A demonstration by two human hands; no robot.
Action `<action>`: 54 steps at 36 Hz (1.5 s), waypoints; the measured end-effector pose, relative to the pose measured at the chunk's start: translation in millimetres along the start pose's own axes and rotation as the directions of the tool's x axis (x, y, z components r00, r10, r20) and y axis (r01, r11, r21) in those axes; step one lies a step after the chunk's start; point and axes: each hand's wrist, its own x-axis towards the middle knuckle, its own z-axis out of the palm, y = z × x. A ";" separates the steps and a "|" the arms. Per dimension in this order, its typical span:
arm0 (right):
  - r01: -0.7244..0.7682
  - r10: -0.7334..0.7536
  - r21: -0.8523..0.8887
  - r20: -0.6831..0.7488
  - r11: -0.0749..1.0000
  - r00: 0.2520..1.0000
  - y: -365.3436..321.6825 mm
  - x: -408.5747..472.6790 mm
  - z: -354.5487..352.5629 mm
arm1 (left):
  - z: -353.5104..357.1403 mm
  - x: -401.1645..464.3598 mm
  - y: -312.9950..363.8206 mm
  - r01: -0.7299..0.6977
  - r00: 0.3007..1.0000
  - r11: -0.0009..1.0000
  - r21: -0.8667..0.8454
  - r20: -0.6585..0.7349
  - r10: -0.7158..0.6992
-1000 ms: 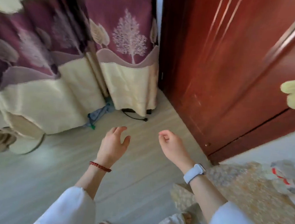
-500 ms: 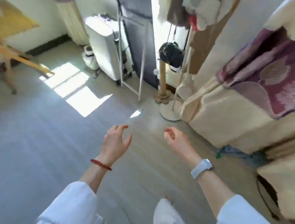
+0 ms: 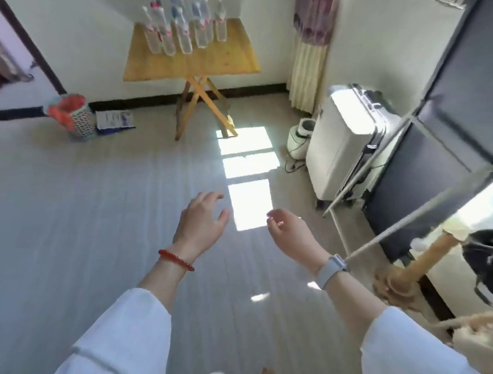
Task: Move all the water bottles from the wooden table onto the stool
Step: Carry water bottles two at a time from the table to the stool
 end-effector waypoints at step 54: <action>0.282 -0.280 -0.105 0.029 0.954 0.959 -434.3 1130.9 185.7 | -221.9 1043.8 -472.2 0.278 0.939 0.959 -0.054 -0.193 -0.283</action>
